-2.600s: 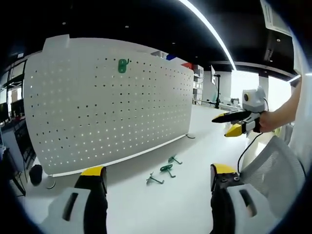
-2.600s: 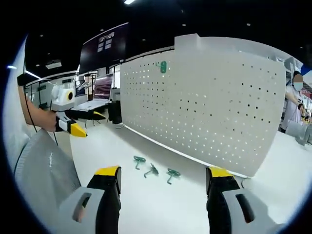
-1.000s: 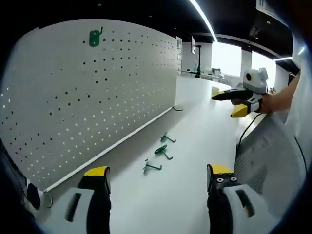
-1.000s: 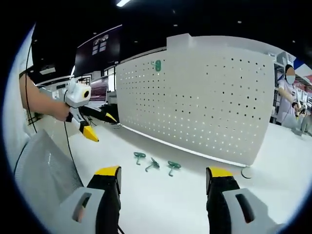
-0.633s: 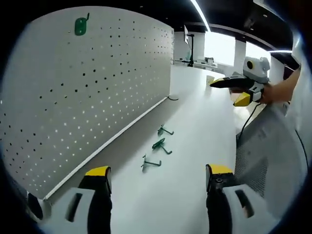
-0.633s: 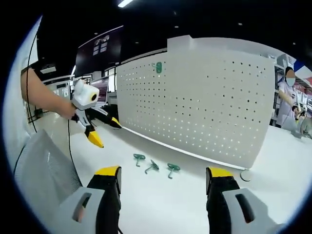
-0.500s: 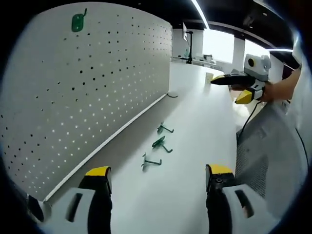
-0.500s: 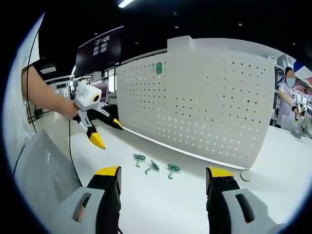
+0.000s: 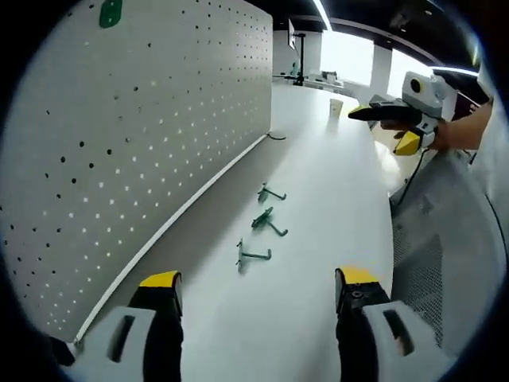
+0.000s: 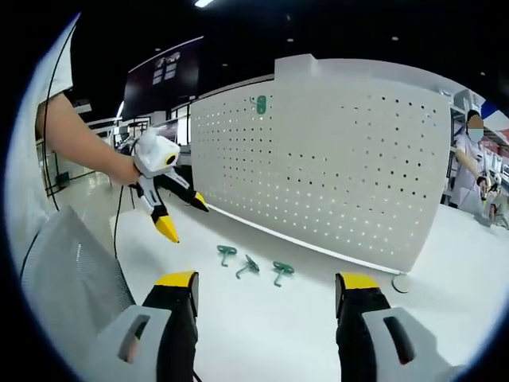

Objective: Insert the hook assembly into the mounting plate slot until the hook locks in place.

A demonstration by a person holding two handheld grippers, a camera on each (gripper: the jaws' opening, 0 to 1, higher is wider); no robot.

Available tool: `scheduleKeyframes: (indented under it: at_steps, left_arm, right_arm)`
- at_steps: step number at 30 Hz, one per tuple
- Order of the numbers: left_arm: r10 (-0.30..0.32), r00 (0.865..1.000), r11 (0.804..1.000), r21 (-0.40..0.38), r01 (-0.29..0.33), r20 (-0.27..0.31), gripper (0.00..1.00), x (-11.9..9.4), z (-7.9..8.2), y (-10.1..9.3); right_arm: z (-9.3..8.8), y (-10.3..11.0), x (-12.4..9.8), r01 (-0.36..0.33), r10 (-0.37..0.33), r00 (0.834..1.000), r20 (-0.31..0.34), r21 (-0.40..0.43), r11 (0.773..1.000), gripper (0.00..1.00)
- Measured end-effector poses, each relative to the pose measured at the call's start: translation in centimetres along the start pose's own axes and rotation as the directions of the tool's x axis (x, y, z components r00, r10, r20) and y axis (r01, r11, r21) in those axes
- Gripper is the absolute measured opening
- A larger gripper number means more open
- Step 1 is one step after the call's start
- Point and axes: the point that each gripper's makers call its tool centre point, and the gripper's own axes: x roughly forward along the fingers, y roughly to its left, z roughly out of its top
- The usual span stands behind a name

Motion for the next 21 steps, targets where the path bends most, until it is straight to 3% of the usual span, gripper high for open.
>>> scheduleKeyframes:
  at_steps: [21]
  left_arm:
    - [-0.055, 0.992, 0.995, 0.071, 0.064, -0.117, 0.8, 2.5, -1.7, 1.1]
  right_arm:
    - [-1.0, 0.5, 0.5, -0.011, 0.01, 0.999, -0.037, -0.024, 1.0, 0.68]
